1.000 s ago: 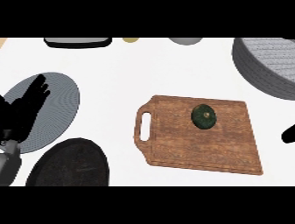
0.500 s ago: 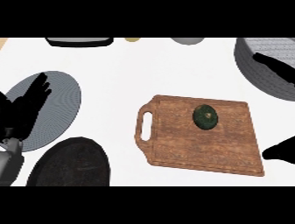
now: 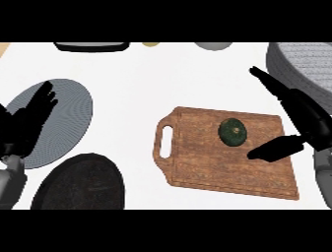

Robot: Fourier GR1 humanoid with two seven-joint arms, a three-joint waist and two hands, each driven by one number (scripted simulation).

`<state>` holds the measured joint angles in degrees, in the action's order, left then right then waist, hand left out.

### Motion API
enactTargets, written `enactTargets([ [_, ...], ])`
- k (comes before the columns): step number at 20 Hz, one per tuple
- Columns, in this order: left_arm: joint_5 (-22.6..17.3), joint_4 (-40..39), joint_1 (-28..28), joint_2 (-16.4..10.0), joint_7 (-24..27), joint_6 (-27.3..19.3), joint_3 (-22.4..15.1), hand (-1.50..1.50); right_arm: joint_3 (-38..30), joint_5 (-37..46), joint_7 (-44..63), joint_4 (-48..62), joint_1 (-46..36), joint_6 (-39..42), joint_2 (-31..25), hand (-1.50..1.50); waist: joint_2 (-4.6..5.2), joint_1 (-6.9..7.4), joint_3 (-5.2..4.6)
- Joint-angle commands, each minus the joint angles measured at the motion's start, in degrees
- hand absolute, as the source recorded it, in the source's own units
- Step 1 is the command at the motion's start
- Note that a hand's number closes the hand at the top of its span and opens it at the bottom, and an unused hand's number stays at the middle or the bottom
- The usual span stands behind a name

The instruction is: Pick the squash from the cutting board and place it in the basket

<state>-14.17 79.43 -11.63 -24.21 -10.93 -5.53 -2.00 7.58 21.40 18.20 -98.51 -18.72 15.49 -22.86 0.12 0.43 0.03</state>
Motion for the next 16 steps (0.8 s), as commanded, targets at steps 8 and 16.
enactTargets([
  [8, 4.11, 1.29, 4.44, 4.35, 2.82, 0.22, 0.85, 0.0, 3.55, 9.2, -2.88, 12.45, -1.38, 0.94, 4.47, -1.5, -0.12, -0.19, -0.05],
  [16, 4.14, 0.27, 0.85, 4.02, -1.33, 4.55, 5.58, 0.0, -0.45, 13.69, -13.72, 19.07, 0.12, -0.65, 4.39, -1.5, -0.13, -0.35, -0.03],
])
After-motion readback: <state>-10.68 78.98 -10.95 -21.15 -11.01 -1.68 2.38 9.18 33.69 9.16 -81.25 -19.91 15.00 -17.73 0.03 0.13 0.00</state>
